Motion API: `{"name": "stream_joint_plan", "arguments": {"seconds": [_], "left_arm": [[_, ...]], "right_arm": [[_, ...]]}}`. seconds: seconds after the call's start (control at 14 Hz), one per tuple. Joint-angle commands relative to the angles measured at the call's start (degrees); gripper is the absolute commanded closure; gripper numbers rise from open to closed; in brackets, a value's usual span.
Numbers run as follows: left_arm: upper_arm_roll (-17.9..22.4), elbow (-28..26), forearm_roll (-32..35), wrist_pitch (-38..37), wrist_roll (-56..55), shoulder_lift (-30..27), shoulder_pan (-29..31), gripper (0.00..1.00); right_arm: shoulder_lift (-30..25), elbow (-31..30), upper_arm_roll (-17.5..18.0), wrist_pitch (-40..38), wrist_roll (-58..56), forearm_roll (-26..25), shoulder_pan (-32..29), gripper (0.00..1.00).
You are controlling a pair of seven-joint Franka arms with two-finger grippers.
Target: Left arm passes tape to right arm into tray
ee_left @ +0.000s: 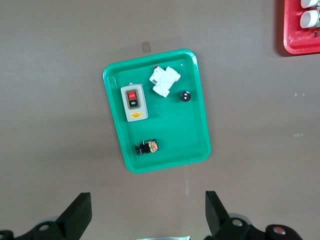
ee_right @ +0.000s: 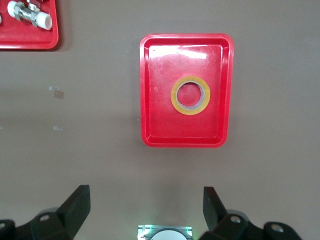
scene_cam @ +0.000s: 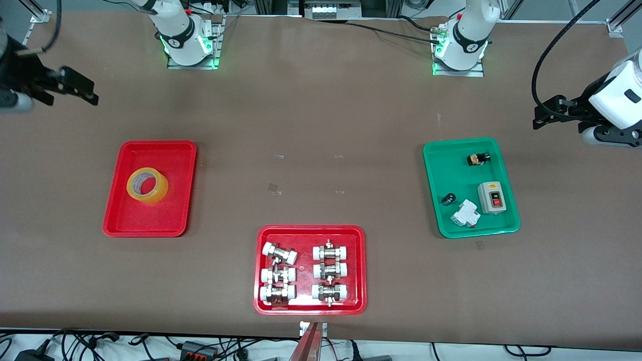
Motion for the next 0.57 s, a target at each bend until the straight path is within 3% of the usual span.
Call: {"name": "stream_joint_plan", "arguments": {"seconds": [0.0, 0.5], "left_arm": [[-0.27, -1.38, -0.56, 0.71, -0.47, -1.43, -0.02, 0.0], [-0.27, -1.47, -0.74, 0.71, -0.47, -1.34, 0.07, 0.0]], "right_arm": [[-4.38, -3.56, -0.23, 0.03, 1.66, -0.27, 0.01, 0.0], [-0.69, -0.22, -0.58, 0.38, 6.15, 0.08, -0.51, 0.0]]}}
